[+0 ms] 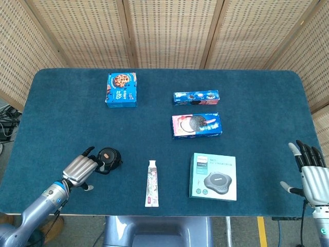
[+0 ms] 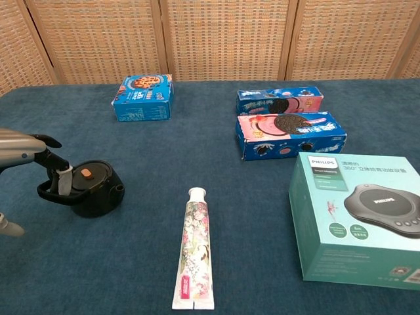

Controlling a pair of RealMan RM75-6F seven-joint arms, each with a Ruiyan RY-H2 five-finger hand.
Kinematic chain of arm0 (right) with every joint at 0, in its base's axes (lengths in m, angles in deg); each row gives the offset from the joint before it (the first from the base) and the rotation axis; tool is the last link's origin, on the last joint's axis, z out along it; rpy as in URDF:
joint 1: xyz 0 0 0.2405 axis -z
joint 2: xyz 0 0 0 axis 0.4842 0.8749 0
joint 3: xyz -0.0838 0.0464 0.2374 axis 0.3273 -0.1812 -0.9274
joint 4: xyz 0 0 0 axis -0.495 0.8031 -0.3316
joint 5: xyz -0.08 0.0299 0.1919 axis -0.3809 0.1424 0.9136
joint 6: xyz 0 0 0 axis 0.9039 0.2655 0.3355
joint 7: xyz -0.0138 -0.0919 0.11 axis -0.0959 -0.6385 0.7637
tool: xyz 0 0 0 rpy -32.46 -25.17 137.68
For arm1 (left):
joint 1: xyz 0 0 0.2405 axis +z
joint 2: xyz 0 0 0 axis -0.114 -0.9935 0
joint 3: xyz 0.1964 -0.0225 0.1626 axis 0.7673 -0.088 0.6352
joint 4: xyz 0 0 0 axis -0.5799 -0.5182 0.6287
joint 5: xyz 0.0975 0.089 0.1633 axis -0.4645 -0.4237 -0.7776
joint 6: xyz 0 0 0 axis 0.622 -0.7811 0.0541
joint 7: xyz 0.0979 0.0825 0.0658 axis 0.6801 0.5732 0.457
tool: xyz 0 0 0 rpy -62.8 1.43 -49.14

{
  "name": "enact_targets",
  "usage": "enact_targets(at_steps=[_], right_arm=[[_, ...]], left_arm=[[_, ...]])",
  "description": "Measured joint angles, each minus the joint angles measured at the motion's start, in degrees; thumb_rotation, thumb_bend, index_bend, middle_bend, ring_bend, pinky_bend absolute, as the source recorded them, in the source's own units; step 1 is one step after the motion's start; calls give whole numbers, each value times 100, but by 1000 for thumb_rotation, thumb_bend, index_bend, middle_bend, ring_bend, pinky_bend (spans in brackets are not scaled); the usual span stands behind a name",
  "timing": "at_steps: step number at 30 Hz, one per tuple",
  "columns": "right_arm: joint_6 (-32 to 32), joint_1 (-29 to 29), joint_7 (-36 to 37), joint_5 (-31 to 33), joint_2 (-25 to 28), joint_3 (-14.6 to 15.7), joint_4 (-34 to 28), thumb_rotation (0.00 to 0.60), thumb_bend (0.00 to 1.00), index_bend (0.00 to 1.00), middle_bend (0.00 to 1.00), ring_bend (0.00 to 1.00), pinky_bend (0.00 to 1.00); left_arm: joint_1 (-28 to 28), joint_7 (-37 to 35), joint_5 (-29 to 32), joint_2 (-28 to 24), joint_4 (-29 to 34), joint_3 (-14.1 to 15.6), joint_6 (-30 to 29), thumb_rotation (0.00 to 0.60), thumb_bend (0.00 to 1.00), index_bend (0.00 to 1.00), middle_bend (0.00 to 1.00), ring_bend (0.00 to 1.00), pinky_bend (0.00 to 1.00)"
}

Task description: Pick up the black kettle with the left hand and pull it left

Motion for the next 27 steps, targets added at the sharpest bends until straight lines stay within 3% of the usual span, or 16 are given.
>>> enact_targets(at_steps=[27], right_arm=[[104,-49,-104,14,-66,28,10,600,0,0,0,0,0]], left_arm=[[21,11,-5,421,-394,282,-7,600,0,425,434,303,0]])
